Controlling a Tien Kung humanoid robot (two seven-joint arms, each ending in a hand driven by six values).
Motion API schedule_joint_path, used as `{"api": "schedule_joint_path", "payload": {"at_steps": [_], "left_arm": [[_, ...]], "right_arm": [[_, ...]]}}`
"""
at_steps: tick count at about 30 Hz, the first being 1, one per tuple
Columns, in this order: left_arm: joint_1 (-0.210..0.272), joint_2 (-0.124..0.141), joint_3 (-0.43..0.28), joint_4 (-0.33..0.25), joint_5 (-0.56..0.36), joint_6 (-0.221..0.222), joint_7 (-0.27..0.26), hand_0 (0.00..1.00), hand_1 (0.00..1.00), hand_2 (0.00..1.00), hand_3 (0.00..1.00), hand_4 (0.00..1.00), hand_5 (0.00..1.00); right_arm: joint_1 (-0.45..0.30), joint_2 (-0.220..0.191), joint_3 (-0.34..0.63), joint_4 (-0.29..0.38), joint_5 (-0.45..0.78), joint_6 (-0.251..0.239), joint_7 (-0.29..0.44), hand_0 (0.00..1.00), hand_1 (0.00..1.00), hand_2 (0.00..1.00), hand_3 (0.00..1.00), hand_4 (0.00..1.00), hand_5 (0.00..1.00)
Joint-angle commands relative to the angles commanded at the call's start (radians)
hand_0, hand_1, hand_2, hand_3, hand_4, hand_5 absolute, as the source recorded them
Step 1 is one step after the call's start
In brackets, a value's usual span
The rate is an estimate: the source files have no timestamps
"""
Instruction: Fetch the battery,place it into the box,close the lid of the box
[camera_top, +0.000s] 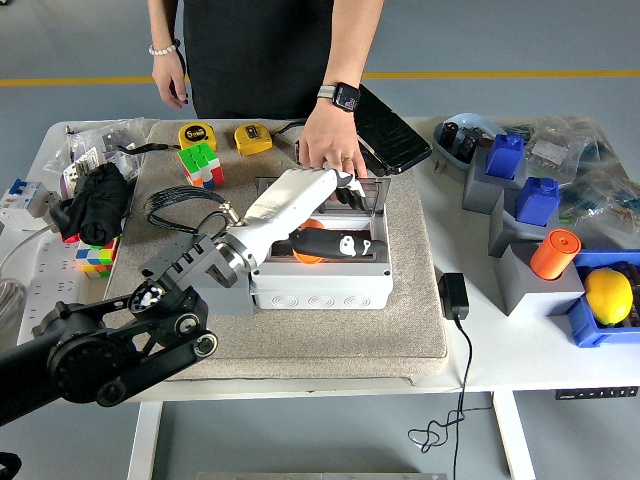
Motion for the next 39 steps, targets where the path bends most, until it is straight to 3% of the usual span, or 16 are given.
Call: {"api": "schedule_joint_path", "payload": {"at_steps": [5,6,9,11,12,16,23,24,30,35,39], "left_arm": [[0.088,0.086,-0.114,-0.061,0.014,-0.006,-0.007,0.237,0.504,0.475,0.471,0.986,0.503],[0.098,0.096,-0.125,-0.067,0.017,-0.009,-0.005,0.239,0.531,0.476,0.469,0.998,0.557],[0.132,0.133,-0.147,-0.078,0.030,-0.021,-0.001,0.239,0.531,0.476,0.469,0.998,0.557],[0.146,0.149,-0.148,-0.078,0.039,-0.030,0.003,0.239,0.531,0.476,0.469,0.998,0.557],[0.156,0.160,-0.148,-0.079,0.041,-0.040,0.006,0.240,0.540,0.492,0.398,0.998,0.573],[0.179,0.182,-0.149,-0.089,0.051,-0.063,0.024,0.240,0.540,0.492,0.398,0.998,0.573],[0.170,0.186,-0.143,-0.113,0.079,-0.129,0.082,0.225,0.536,0.510,0.359,0.998,0.580],[0.168,0.186,-0.142,-0.117,0.083,-0.145,0.093,0.203,0.474,0.457,0.379,0.998,0.544],[0.154,0.181,-0.128,-0.123,0.108,-0.250,0.127,0.213,0.483,0.472,0.410,0.998,0.540],[0.138,0.168,-0.116,-0.119,0.119,-0.272,0.129,0.213,0.483,0.472,0.410,0.998,0.540],[0.114,0.141,-0.095,-0.107,0.107,-0.278,0.126,0.211,0.476,0.466,0.431,0.993,0.540]], "right_arm": [[0.000,-0.001,0.009,-0.001,-0.004,0.000,0.000,0.749,0.708,0.710,0.749,0.998,0.619],[0.000,-0.002,0.009,-0.001,-0.004,0.000,0.000,0.748,0.706,0.709,0.749,0.998,0.619],[-0.001,-0.002,0.011,-0.003,-0.004,0.000,0.000,0.748,0.706,0.709,0.749,0.998,0.619],[-0.002,-0.002,0.013,-0.003,-0.005,0.000,0.000,0.748,0.706,0.709,0.749,0.998,0.619],[-0.001,-0.002,0.013,-0.003,-0.005,0.000,0.001,0.748,0.706,0.707,0.746,0.998,0.619],[-0.002,-0.002,0.013,-0.001,-0.006,0.000,0.002,0.748,0.706,0.707,0.746,0.998,0.619],[0.002,-0.003,0.009,0.000,-0.007,0.000,0.004,0.748,0.706,0.708,0.744,0.998,0.619],[0.002,-0.004,0.010,0.001,-0.007,-0.001,0.005,0.746,0.706,0.706,0.743,0.998,0.618],[0.002,-0.005,0.008,0.000,-0.006,-0.001,0.007,0.749,0.706,0.705,0.742,0.998,0.618],[0.001,-0.005,0.009,0.000,-0.006,-0.002,0.008,0.749,0.706,0.705,0.742,0.998,0.618],[-0.001,-0.005,0.013,0.001,-0.006,-0.003,0.009,0.746,0.705,0.707,0.741,0.998,0.617]]}}
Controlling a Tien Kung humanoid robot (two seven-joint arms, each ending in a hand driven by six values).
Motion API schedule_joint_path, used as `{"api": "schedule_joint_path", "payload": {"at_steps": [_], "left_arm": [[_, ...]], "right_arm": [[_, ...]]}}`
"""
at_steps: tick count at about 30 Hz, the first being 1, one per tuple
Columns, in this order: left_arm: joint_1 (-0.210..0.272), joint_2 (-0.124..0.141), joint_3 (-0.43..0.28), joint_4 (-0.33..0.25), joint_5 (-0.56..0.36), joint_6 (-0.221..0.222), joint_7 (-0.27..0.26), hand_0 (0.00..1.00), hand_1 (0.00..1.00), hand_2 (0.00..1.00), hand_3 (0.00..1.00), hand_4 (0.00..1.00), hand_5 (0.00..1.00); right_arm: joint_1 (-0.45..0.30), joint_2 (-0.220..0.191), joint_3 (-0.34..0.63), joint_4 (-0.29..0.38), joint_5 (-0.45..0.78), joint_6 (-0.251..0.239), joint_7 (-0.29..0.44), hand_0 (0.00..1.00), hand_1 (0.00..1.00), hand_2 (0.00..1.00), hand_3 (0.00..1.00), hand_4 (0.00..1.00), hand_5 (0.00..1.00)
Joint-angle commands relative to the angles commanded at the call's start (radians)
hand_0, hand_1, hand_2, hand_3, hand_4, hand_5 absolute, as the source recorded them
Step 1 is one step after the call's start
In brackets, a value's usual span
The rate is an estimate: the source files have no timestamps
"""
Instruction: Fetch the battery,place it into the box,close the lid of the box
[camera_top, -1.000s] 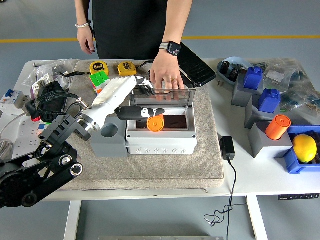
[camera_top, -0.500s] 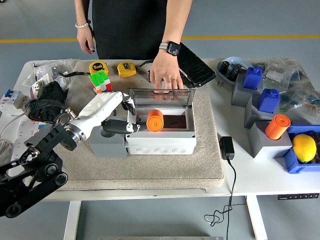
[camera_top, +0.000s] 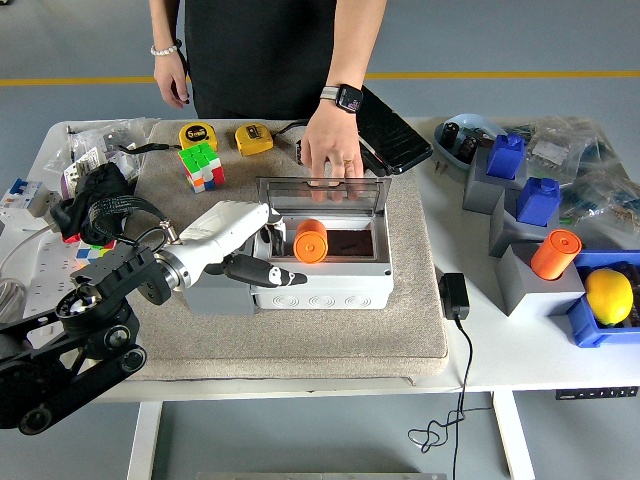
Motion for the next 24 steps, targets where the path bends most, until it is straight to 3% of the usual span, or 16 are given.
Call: {"api": "schedule_joint_path", "payload": {"at_steps": [3,7,9,12,15,16,19,24], "left_arm": [[-0.020,-0.029,0.013,0.012,-0.012,-0.001,-0.005,0.211,0.476,0.466,0.431,0.993,0.540],[-0.054,-0.095,0.032,0.042,-0.059,-0.020,0.000,0.200,0.452,0.461,0.430,0.987,0.539],[-0.076,-0.135,0.040,0.063,-0.124,-0.041,0.011,0.200,0.452,0.461,0.430,0.987,0.539],[-0.108,-0.187,0.050,0.107,-0.223,-0.027,-0.020,0.190,0.434,0.466,0.458,0.981,0.538],[-0.131,-0.220,0.056,0.142,-0.346,0.000,-0.064,0.190,0.434,0.466,0.458,0.981,0.538],[-0.138,-0.234,0.058,0.155,-0.392,0.024,-0.089,0.210,0.516,0.574,0.546,0.972,0.528],[-0.142,-0.248,0.052,0.165,-0.479,0.050,-0.106,0.210,0.516,0.574,0.546,0.972,0.528],[-0.133,-0.230,0.025,0.151,-0.476,0.053,-0.104,0.206,0.513,0.569,0.542,0.972,0.532]], "right_arm": [[0.000,0.000,0.000,0.001,0.000,-0.001,0.001,0.746,0.705,0.707,0.741,0.998,0.617],[0.000,0.002,-0.002,0.001,0.003,-0.002,0.003,0.746,0.705,0.707,0.737,0.998,0.617],[0.001,0.002,-0.006,0.001,0.004,-0.002,0.003,0.746,0.705,0.707,0.737,0.998,0.617],[0.002,0.003,-0.010,0.001,0.006,-0.002,0.004,0.744,0.705,0.705,0.737,0.998,0.616],[0.003,0.002,-0.013,0.002,0.007,-0.003,0.004,0.744,0.705,0.705,0.737,0.998,0.616],[0.003,0.001,-0.015,0.002,0.007,-0.003,0.004,0.746,0.704,0.703,0.740,0.998,0.617],[0.003,0.002,-0.015,0.002,0.008,-0.003,0.005,0.746,0.704,0.703,0.740,0.998,0.617],[0.000,0.002,-0.015,0.000,0.008,-0.004,0.005,0.744,0.704,0.703,0.738,0.998,0.615]]}}
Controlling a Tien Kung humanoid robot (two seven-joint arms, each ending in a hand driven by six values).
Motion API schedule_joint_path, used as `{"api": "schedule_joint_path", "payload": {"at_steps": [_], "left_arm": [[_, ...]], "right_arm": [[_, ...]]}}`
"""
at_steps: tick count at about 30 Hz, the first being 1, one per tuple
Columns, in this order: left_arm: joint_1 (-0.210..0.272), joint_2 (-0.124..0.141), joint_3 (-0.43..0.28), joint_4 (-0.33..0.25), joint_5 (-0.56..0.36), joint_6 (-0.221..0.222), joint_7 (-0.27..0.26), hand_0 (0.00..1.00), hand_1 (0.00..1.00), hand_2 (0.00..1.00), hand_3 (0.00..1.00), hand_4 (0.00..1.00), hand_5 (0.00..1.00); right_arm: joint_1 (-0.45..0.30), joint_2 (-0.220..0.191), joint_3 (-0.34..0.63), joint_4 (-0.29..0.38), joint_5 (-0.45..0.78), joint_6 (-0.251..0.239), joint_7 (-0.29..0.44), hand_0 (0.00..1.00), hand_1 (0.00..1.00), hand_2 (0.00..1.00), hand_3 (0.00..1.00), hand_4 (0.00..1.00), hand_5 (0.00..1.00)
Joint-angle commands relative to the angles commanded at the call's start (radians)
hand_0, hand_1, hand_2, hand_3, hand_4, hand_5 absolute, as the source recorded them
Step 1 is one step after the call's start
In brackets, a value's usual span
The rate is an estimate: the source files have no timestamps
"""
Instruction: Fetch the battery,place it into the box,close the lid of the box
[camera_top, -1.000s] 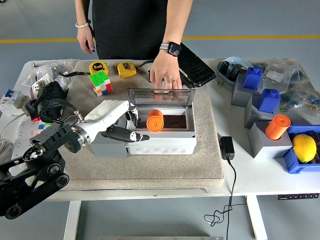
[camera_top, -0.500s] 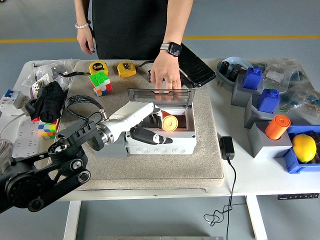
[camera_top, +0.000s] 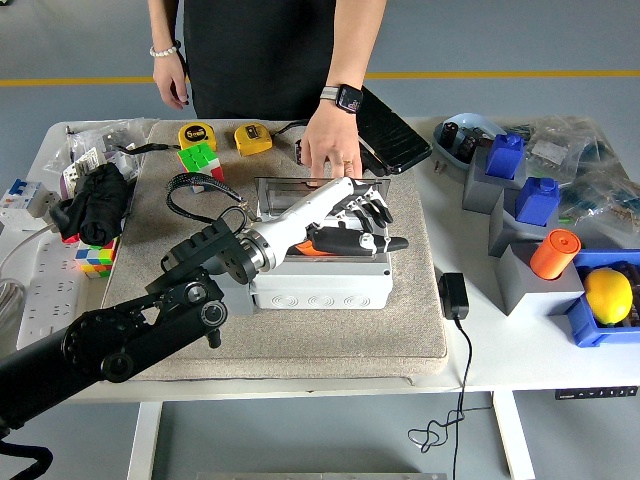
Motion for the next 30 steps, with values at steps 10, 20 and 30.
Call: {"api": "schedule_joint_path", "payload": {"at_steps": [10,20,30], "left_arm": [[0.041,0.059,-0.086,-0.005,0.040,0.005,-0.002,0.206,0.498,0.543,0.526,0.970,0.537],[0.085,0.105,-0.219,-0.070,-0.032,0.093,-0.130,0.209,0.498,0.532,0.523,0.967,0.536],[0.066,0.099,-0.202,-0.039,0.093,0.083,-0.092,0.393,0.618,0.589,0.550,0.965,0.542]], "right_arm": [[0.005,0.001,0.009,0.003,-0.005,-0.001,0.001,0.745,0.702,0.703,0.731,0.998,0.611],[0.006,0.004,-0.004,-0.002,0.000,-0.001,0.000,0.745,0.702,0.702,0.730,0.998,0.610],[0.017,-0.014,-0.026,0.004,-0.002,-0.001,0.002,0.745,0.702,0.702,0.731,0.998,0.609]]}}
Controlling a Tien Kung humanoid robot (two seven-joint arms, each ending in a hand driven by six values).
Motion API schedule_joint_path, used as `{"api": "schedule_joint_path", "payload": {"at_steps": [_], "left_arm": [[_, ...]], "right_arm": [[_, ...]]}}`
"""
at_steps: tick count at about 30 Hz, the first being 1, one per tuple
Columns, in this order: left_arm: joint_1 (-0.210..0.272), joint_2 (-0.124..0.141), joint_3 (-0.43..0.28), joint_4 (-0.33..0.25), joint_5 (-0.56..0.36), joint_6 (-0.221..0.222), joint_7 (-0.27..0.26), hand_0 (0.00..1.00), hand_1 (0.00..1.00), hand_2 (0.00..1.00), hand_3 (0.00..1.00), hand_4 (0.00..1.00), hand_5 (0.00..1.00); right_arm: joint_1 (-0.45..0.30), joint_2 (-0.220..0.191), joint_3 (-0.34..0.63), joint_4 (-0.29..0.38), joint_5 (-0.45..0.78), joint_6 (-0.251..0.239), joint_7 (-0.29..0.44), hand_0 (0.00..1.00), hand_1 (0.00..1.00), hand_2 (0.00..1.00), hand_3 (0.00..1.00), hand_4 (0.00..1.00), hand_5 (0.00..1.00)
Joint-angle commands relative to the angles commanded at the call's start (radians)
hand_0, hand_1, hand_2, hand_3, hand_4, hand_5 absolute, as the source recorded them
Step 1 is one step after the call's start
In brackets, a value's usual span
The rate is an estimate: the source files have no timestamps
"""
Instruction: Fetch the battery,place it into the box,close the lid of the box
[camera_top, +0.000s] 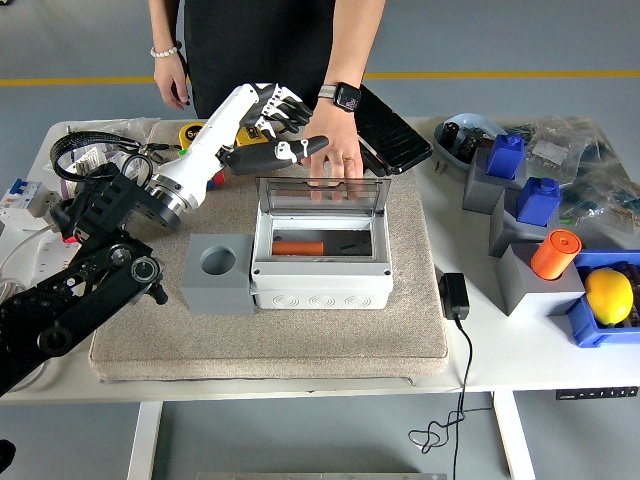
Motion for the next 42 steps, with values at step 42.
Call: {"api": "schedule_joint_path", "payload": {"at_steps": [42], "left_arm": [[0.013,0.007,0.117,-0.065,0.125,-0.184,0.171,0.243,0.543,0.588,0.548,0.980,0.598]], "right_arm": [[-0.019,0.011,0.034,0.000,-0.005,0.001,-0.001,0.745,0.702,0.701,0.729,0.998,0.606]]}}
